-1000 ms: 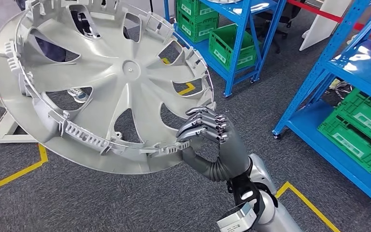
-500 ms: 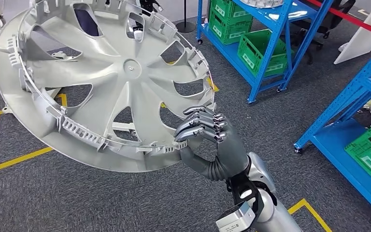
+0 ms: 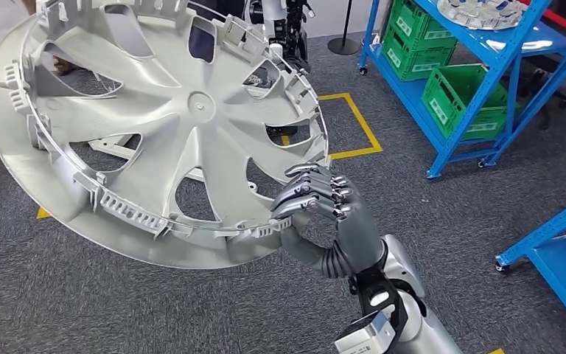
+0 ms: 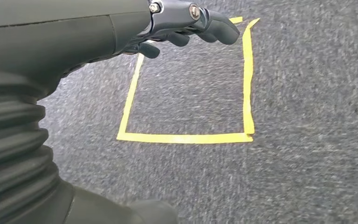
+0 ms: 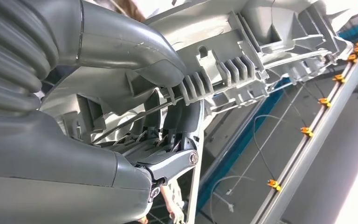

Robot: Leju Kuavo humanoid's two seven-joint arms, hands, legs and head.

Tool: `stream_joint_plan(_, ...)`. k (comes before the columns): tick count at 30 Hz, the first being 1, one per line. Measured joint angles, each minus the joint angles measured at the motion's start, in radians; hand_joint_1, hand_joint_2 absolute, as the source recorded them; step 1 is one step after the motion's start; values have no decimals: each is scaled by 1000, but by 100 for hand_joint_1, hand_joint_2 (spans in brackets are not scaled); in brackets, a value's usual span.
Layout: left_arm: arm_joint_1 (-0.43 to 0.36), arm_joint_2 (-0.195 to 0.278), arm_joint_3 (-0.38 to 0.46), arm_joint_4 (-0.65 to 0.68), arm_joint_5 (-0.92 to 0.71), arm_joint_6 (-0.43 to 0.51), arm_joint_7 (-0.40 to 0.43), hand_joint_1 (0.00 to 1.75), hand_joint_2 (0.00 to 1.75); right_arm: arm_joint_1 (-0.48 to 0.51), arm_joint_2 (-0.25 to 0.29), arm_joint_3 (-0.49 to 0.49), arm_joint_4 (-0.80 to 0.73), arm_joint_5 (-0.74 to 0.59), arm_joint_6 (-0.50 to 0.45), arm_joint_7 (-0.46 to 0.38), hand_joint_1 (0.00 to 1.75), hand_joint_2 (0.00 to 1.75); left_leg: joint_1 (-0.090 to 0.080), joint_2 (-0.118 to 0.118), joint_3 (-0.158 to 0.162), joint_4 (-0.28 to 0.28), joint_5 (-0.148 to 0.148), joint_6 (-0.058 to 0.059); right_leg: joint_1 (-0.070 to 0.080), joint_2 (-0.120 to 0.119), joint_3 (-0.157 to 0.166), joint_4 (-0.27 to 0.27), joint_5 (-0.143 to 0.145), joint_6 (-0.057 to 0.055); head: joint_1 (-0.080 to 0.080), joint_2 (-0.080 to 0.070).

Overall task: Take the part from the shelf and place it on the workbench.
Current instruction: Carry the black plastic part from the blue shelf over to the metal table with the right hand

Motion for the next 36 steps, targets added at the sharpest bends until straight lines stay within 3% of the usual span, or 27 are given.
stream_joint_plan(1, 2, 0, 0, 0, 1, 0, -1, 0, 175, -1, 0, 0, 0, -1, 0, 0, 175, 175, 2, -3, -2, -1, 1, -6, -1, -11, 2, -4, 3, -6, 0, 0)
stream_joint_plan(3, 4, 1, 0, 0, 2, 1, -2, 0, 175, -2, 0, 1, 0, -2, 0, 0, 175, 175, 0, 33, -15, 23, -17, -17, -3, -33, 8, -15, 9, -20, -3, 0)
stream_joint_plan(5, 2, 2, 0, 0, 3, 2, -3, 0, 175, -1, 1, 1, 0, -4, -1, 0, 175, 175, -1, 91, -59, 119, -75, -25, -4, -58, 12, -21, 10, -29, -8, 0)
stream_joint_plan(7, 2, 2, 0, 0, 6, 2, -4, 0, 175, -1, 1, 0, 0, -6, 0, 0, 175, 175, 5, 113, -117, 241, -131, -35, -3, -84, 11, -20, 9, -32, -10, 0)
stream_joint_plan(8, 3, 2, -1, 0, 9, 2, -5, 0, 175, -1, 1, 0, 2, -7, 2, 0, 175, 175, 8, 116, -130, 270, -136, -39, -3, -97, 10, -20, 8, -32, -10, 0)
stream_joint_plan(9, 4, 2, -1, 0, 10, 3, -5, 0, 175, -1, 1, 1, 3, -8, 4, 0, 175, 175, 10, 119, -123, 260, -123, -42, -3, -109, 10, -20, 7, -31, -10, 0)
stream_joint_plan(11, 5, 3, -1, 0, 13, 6, -6, 0, 175, -1, 1, 1, 4, -10, 7, -1, 175, 175, 13, 147, -54, 134, -62, -44, -4, -132, 13, -17, 3, -24, -10, 0)
stream_joint_plan(13, 4, 3, -1, 0, 16, 8, -8, 0, 175, -2, 1, 2, 4, -14, 7, -2, 175, 175, 10, 183, 8, 21, -20, -33, 0, -152, 18, -12, -4, -13, -9, 0)
stream_joint_plan(14, 4, 3, -1, 0, 18, 8, -9, 0, 175, -3, 0, 2, 4, -15, 8, -2, 175, 175, 7, 191, 18, 1, -15, -25, 2, -160, 20, -11, -6, -6, -8, 0)
stream_joint_plan(16, 6, 3, -1, 0, 21, 8, -9, 0, 175, -5, 0, 3, 4, -16, 9, -2, 175, 175, 4, 172, 15, -1, -11, -8, 2, -178, 25, -13, -8, 6, -6, 0)
stream_joint_plan(17, 7, 2, -1, 0, 23, 8, -9, 0, 175, -6, 0, 4, 5, -16, 10, -2, 175, 175, 4, 161, 16, -5, -9, -1, -1, -175, 26, -10, -12, 13, -6, 0)
stream_joint_plan(19, 7, 2, 0, 0, 24, 9, -9, 0, 175, -7, 0, 5, 5, -17, 10, -3, 175, 175, 8, 138, 18, -12, -2, 13, -7, -131, 8, 41, -48, 23, -3, 0)
stream_joint_plan(21, 6, 2, 0, 0, 24, 9, -9, 0, 175, -7, -1, 6, 5, -17, 10, -4, 175, 175, 9, 116, 15, -13, 2, 20, -11, -76, -52, 167, -110, 27, 1, 0)
stream_joint_plan(22, 6, 2, 0, 0, 24, 9, -9, 0, 175, -6, -2, 7, 6, -17, 10, -4, 175, 175, 8, 102, 14, -12, 2, 21, -11, -64, -86, 231, -133, 28, 2, 0)
stream_joint_plan(23, 7, 2, 0, 0, 24, 9, -9, 0, 175, -5, -3, 7, 7, -17, 10, -4, 175, 175, 7, 88, 13, -11, 2, 22, -11, -60, -108, 268, -138, 28, 2, 0)
stream_joint_plan(24, 7, 2, 0, 0, 24, 9, -9, 0, 175, -5, -3, 8, 8, -17, 10, -4, 175, 175, 7, 74, 12, -9, 2, 22, -10, -57, -112, 267, -123, 26, 2, 0)
stream_joint_plan(25, 8, 2, 0, 0, 24, 9, -9, 0, 175, -4, -4, 8, 9, -17, 10, -4, 175, 175, 7, 59, 12, -7, 2, 21, -10, -53, -95, 226, -91, 23, 2, 0)
stream_joint_plan(26, 8, 1, 0, 0, 24, 9, -9, 0, 175, -5, -4, 8, 9, -17, 10, -4, 175, 175, 7, 46, 12, -5, 2, 20, -10, -42, -63, 156, -53, 18, 2, 0)
stream_joint_plan(28, 8, -1, 0, 0, 24, 9, -9, 0, 175, -6, -4, 9, 9, -17, 10, -5, 175, 175, 6, 22, 8, -1, 3, 12, -9, -7, -6, 32, -6, 12, 2, 0)
stream_joint_plan(30, 10, -2, 0, 0, 24, 9, -9, 0, 175, -7, -5, 9, 9, -17, 10, -6, 175, 175, 8, 4, 2, -3, 6, -1, -4, 5, 9, -7, -1, 8, 3, 0)
stream_joint_plan(31, 12, -2, 0, 0, 24, 9, -9, 0, 175, -8, -5, 9, 9, -17, 10, -6, 175, 175, 9, -4, -2, -6, 8, -9, -3, -3, 9, -10, 3, 4, 3, 0)
stream_joint_plan(32, 14, -2, 0, 0, 24, 9, -9, 0, 175, -9, -5, 10, 9, -17, 10, -6, 175, 175, 11, -2, -4, -6, 9, -15, -3, -14, 10, -14, 6, -2, 3, 0)
stream_joint_plan(34, 15, -2, 0, 0, 24, 9, -8, 0, 175, -11, -4, 10, 9, -17, 10, -6, 175, 175, 8, 39, -23, 29, -16, -23, -7, -36, 15, -25, 13, -14, 0, 0)
stream_joint_plan(36, 13, -2, 0, 0, 28, 9, -9, 0, 175, -12, -4, 10, 9, -17, 9, -6, 175, 175, 7, 93, -76, 143, -79, -29, -7, -61, 17, -28, 13, -22, -5, 0)
